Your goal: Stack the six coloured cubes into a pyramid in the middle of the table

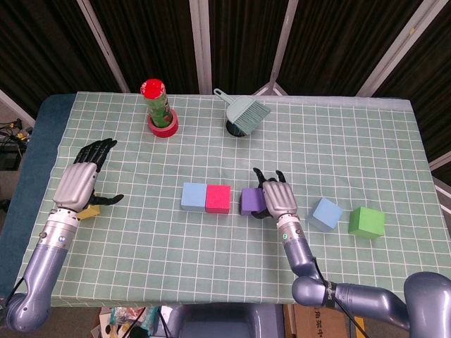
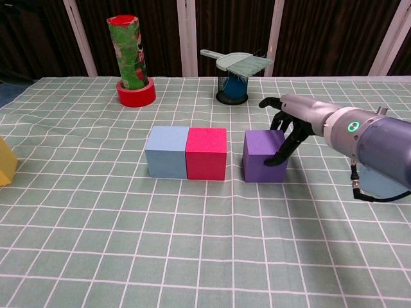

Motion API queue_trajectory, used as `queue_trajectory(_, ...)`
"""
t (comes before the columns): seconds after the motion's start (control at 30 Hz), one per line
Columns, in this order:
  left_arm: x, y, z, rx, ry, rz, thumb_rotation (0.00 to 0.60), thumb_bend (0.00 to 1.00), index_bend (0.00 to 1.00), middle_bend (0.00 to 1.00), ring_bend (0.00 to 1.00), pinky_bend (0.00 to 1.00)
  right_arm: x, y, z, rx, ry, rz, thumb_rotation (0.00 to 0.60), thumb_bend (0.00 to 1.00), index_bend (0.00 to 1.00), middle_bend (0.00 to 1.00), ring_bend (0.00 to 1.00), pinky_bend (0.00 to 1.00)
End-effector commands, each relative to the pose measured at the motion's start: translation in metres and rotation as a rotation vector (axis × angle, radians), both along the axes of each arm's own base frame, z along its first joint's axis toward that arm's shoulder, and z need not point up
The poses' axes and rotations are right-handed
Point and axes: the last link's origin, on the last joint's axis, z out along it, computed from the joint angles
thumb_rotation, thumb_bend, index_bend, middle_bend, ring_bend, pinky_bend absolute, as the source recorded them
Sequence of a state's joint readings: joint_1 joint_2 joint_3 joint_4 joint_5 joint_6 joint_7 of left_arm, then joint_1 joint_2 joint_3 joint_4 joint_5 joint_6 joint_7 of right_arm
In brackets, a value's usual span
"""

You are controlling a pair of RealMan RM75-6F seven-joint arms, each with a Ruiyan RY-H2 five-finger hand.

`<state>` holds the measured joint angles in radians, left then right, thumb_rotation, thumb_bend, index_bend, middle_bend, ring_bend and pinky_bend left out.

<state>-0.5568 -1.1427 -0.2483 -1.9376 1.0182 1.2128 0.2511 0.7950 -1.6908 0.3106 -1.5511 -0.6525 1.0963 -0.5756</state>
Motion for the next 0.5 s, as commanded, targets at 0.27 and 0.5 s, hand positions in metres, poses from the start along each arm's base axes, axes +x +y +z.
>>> queue_trajectory(0.27, -0.002, 0.002, -0.001, -0.006, -0.006, 0.012, 0.600, 0.04, 0.00, 0.04, 0.00, 0.00, 0.007, -0.002, -0.006, -0.009, 0.012, -0.007, 0.600, 0.19, 0.00, 0.44, 0.29, 0.00)
queue_trajectory(0.5, -0.002, 0.002, -0.001, -0.008, -0.011, 0.013, 0.600, 0.04, 0.00, 0.04, 0.00, 0.00, 0.013, -0.002, -0.008, -0.008, 0.008, -0.004, 0.600, 0.19, 0.00, 0.44, 0.29, 0.00)
